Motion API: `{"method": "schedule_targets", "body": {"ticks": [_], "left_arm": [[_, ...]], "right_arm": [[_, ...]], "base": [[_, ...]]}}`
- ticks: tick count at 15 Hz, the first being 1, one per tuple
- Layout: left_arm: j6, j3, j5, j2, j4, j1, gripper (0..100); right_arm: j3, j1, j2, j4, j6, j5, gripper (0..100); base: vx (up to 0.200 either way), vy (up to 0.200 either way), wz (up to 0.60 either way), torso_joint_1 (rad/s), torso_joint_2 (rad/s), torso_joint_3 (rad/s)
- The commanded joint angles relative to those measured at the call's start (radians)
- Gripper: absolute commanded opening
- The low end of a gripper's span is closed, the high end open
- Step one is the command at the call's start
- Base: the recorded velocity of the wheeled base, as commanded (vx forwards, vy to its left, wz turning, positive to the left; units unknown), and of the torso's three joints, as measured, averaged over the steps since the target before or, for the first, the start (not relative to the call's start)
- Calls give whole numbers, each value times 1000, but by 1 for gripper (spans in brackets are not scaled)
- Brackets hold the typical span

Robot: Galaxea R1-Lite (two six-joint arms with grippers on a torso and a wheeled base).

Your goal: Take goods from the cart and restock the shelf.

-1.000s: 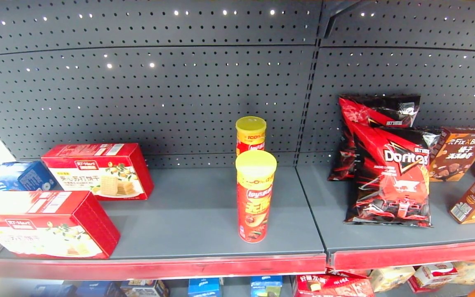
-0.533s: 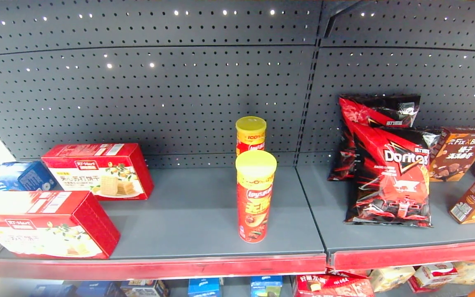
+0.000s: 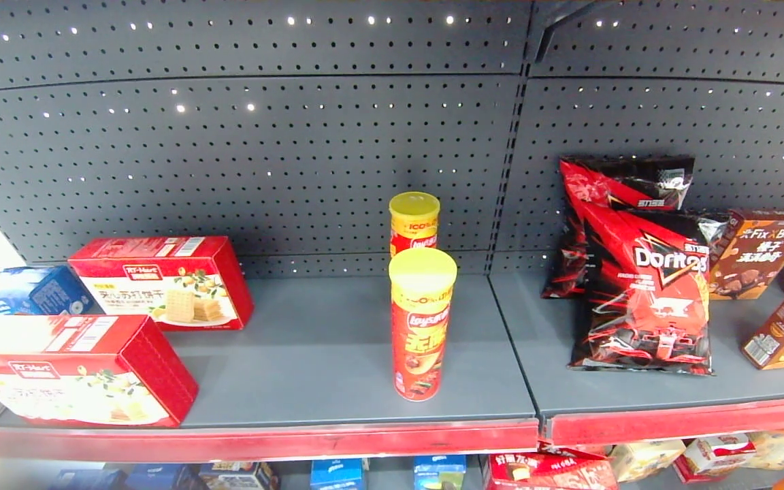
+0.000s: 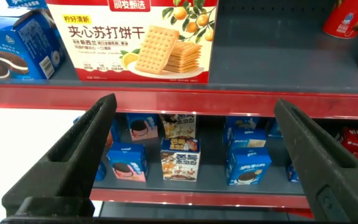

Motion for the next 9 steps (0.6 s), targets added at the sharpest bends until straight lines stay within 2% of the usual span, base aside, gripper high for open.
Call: {"method": "schedule_targets", "body": {"ticks": [1, 5, 8, 9], "left_arm": [[0, 0, 1, 2, 0, 0, 100], [0, 0, 1, 2, 0, 0, 100], [0, 0, 1, 2, 0, 0, 100], [0, 0, 1, 2, 0, 0, 100]], "right_arm": [[22, 0, -1, -2, 0, 34, 100], [22, 0, -1, -8, -8, 134, 100], [22, 0, -3, -7, 28, 57, 100], [22, 0, -3, -7, 22, 63, 100]], "base": [[0, 0, 0, 0, 0, 0], [0, 0, 0, 0, 0, 0], [0, 0, 0, 0, 0, 0], [0, 0, 0, 0, 0, 0]]}}
